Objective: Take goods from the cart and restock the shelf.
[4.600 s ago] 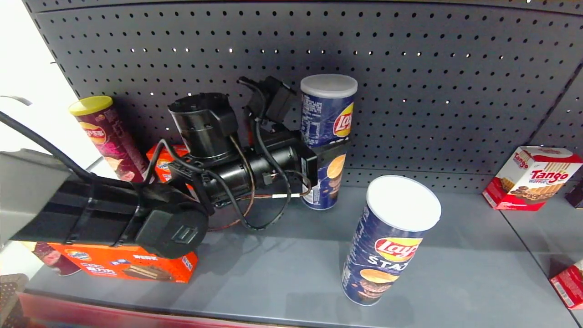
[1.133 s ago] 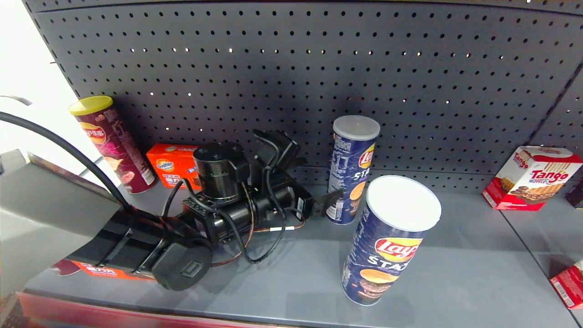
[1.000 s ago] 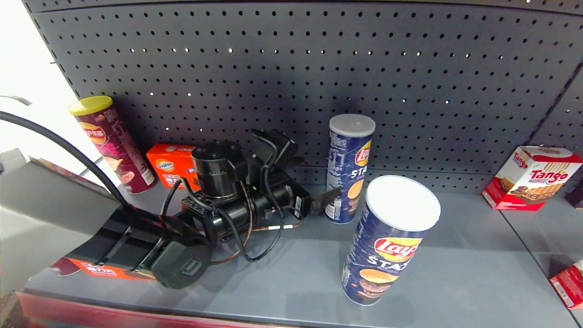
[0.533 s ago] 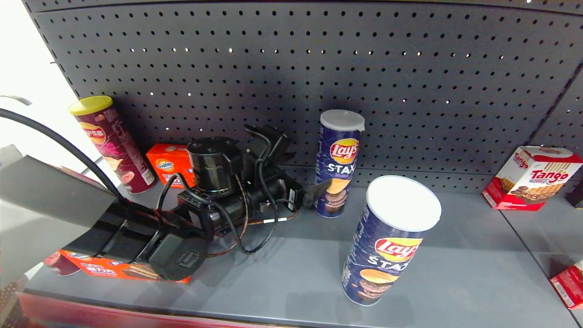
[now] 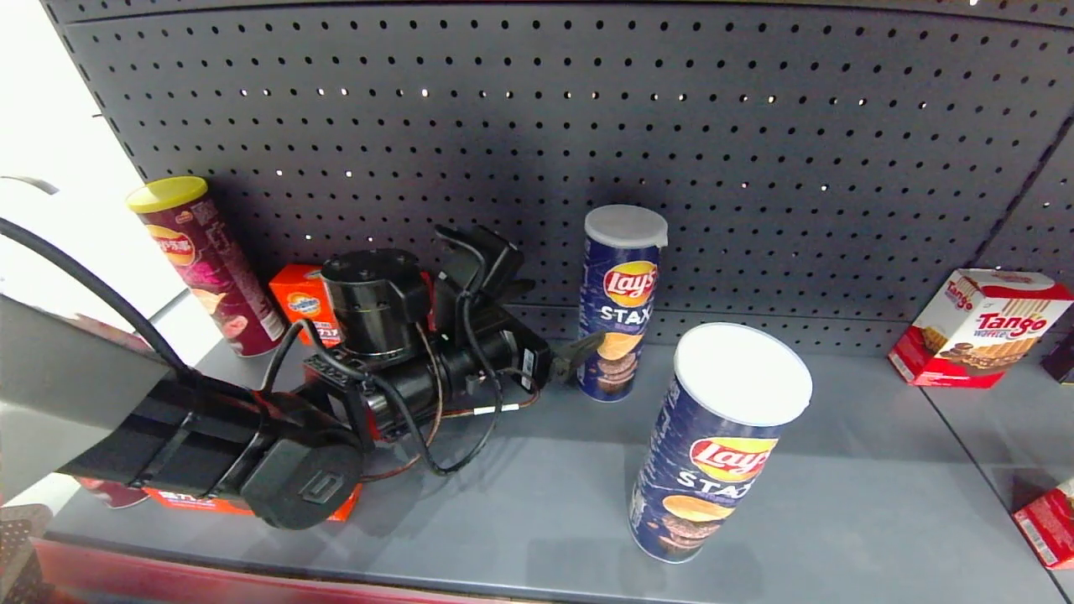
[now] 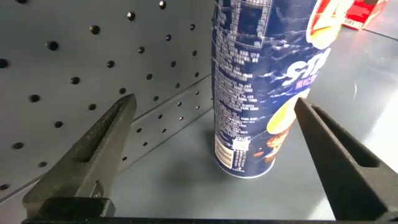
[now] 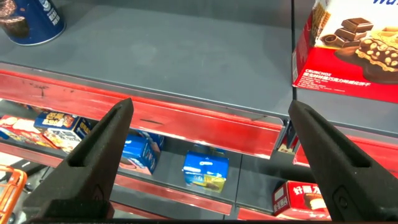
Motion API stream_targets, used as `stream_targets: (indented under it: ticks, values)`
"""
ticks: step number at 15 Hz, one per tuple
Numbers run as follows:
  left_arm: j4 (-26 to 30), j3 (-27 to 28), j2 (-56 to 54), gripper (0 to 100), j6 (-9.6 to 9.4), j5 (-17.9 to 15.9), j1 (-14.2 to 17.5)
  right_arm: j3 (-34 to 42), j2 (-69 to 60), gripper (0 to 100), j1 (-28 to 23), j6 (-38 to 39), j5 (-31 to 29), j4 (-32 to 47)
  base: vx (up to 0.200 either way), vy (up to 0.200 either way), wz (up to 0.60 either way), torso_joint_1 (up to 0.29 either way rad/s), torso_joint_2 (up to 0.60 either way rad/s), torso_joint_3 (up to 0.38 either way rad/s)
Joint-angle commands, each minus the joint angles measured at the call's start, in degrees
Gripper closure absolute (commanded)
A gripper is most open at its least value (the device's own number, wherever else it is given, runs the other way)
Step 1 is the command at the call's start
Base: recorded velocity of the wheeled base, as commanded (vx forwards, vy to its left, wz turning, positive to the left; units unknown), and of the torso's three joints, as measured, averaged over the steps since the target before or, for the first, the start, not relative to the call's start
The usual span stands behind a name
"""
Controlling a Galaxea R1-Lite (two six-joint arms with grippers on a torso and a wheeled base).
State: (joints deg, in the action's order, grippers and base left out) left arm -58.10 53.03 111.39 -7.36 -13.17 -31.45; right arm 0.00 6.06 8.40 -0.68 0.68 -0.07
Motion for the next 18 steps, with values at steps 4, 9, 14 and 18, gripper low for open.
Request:
stream_targets:
  ticks: [4,9,14,18]
  values:
    - [0.8,-2.9,-3.0,0,-1.16,5.8,-0.2,0.0,0.1,0,0.0,0.0,0.0,0.0,0.000,0.000,0.00,0.000,0.00,0.000]
    - [8.9,0.7,-2.4,0,-3.54,15.2,-0.8,0.0,0.1,0,0.0,0.0,0.0,0.0,0.000,0.000,0.00,0.000,0.00,0.000]
    - [9.7,4.5,1.0,0,-4.15,15.4,-1.2,0.0,0.1,0,0.0,0.0,0.0,0.0,0.000,0.000,0.00,0.000,0.00,0.000]
    - [9.6,4.5,2.1,0,-4.15,15.4,-1.9,0.0,0.1,0,0.0,0.0,0.0,0.0,0.000,0.000,0.00,0.000,0.00,0.000]
